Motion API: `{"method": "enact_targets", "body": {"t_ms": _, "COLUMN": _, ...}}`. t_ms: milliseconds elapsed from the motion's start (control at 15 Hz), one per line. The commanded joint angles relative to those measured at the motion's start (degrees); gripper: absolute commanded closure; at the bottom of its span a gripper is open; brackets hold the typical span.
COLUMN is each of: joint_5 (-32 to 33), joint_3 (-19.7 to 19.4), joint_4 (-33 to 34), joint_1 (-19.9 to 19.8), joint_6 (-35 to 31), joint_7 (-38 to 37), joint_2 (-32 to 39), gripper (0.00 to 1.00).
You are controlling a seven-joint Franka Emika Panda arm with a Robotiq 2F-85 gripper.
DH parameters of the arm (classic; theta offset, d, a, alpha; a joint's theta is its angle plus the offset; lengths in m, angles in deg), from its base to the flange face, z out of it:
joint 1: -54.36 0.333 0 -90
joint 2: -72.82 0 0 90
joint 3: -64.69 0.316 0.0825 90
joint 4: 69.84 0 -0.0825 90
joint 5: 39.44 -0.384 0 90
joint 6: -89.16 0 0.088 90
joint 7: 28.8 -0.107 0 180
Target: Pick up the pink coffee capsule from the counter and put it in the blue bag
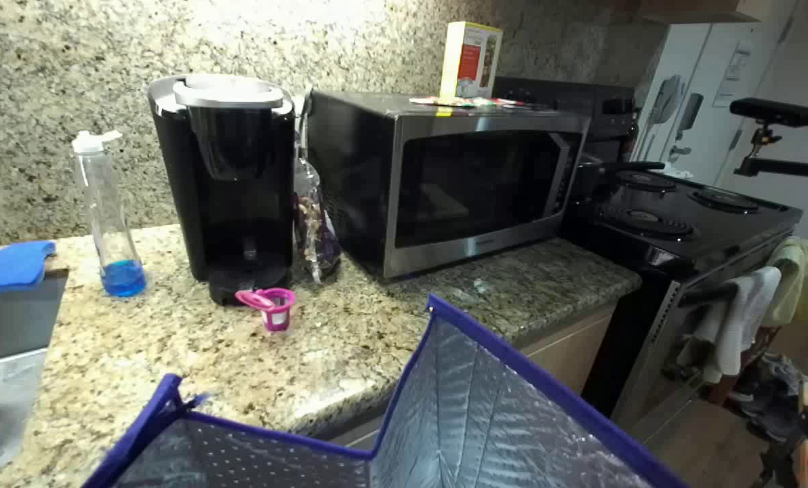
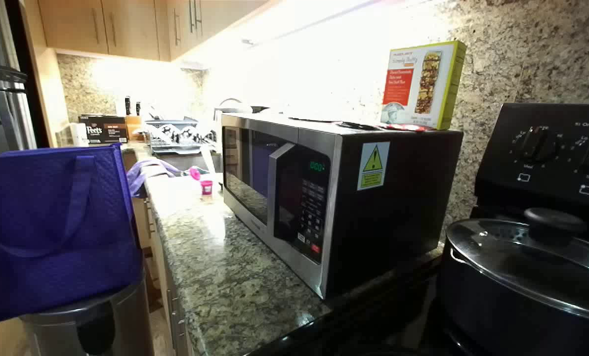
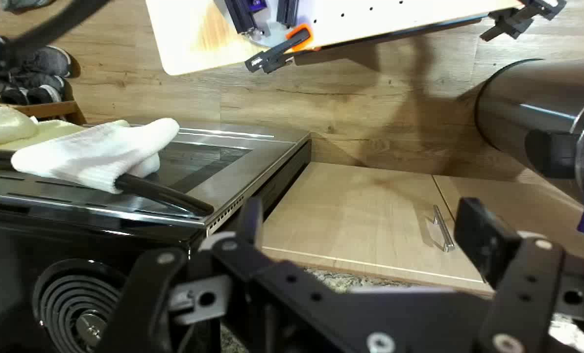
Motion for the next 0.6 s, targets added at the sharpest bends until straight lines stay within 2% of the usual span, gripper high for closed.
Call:
{"method": "enact_targets", "body": {"t_ms": 0, "joint_5": 0.4, "joint_3": -0.6, "joint_4": 0.1, "joint_1": 1.0, "joint_6": 0.2, "joint_7": -0.6, "joint_2": 0.2, "gripper": 0.00}}
{"method": "enact_targets", "body": {"t_ms": 533, "joint_5": 2.1, "joint_3": 1.9, "joint_4": 7.1, "joint_1": 4.6, "joint_6": -4.4, "joint_7": 2.5, "joint_2": 11.3, "gripper": 0.00}}
